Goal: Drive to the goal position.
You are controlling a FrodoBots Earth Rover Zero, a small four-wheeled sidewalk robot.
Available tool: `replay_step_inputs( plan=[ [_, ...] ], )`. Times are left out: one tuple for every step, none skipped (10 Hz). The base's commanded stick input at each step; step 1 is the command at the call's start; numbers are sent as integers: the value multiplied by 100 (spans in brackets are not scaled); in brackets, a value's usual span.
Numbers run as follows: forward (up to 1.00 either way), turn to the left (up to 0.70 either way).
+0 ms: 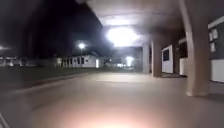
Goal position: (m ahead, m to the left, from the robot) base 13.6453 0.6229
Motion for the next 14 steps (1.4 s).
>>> replay_step_inputs(
  plan=[
    [100, -6],
    [100, -10],
    [100, -14],
    [100, -14],
    [100, -14],
    [100, -14],
    [100, -14],
    [100, -6],
    [100, -5],
    [100, -4],
    [100, -4],
    [100, -4],
    [100, -4],
    [100, -4]
  ],
)
